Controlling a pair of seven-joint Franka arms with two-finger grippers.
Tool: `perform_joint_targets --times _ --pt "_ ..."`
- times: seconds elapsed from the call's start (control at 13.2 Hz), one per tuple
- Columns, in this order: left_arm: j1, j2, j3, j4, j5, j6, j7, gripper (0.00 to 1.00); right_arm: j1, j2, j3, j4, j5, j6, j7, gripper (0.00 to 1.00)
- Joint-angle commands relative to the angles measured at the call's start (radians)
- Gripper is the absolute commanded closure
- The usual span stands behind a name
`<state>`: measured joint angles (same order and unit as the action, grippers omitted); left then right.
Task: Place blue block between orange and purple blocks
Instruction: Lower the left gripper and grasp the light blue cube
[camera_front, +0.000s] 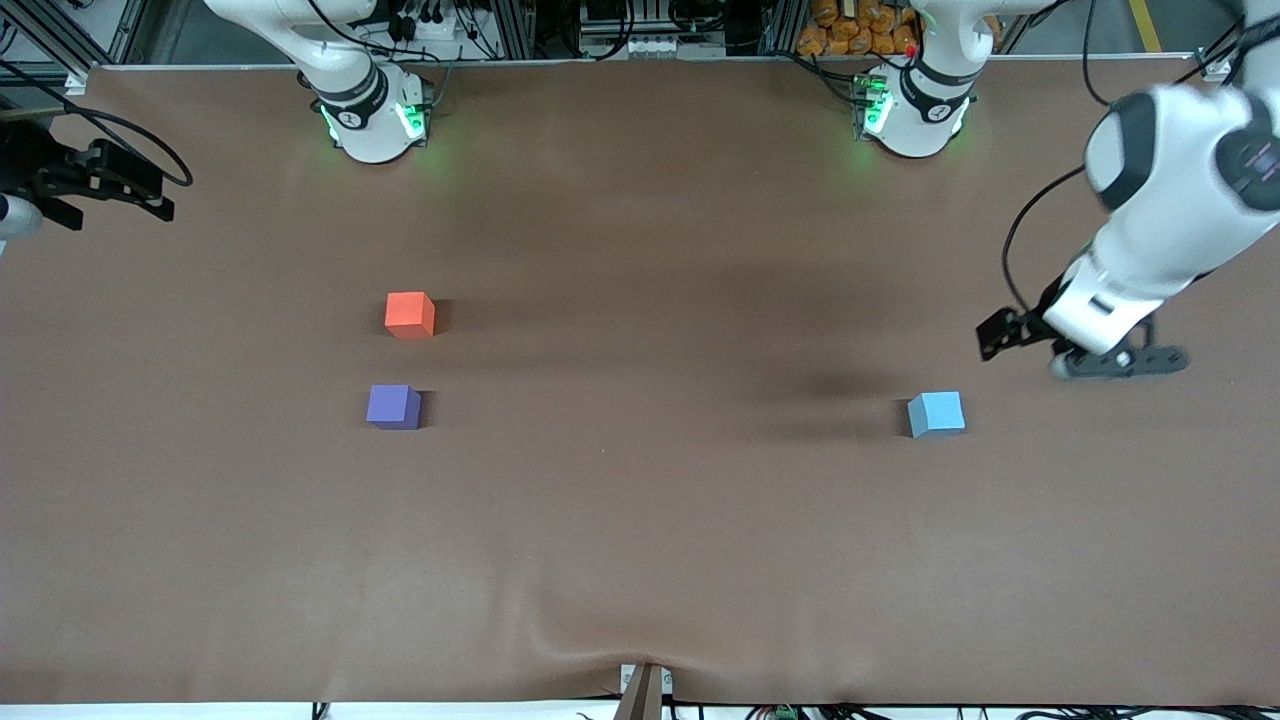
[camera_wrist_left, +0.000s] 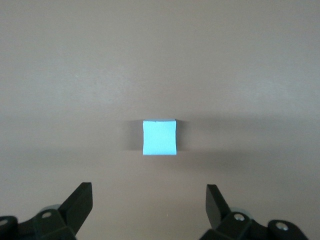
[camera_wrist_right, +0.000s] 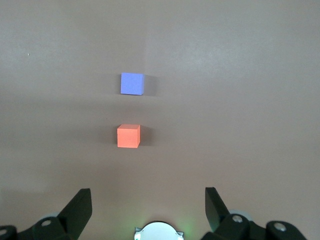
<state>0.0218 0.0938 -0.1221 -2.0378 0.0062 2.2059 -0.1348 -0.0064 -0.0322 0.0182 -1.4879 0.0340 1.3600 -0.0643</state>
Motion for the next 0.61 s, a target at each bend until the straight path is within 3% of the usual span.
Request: perform_joint_targets --times 0.0,0.53 --pt "0.007 0.124 -0.004 -0.016 0.015 0.168 0.007 0.0 -0.012 -0.02 0.003 -0.017 0.017 -0.001 -0.011 0.0" --pt "0.004 0.296 -0.005 -0.044 0.017 0.357 -0.04 0.0 -0.012 -0.02 0.005 -0.017 0.017 -0.002 -0.012 0.0"
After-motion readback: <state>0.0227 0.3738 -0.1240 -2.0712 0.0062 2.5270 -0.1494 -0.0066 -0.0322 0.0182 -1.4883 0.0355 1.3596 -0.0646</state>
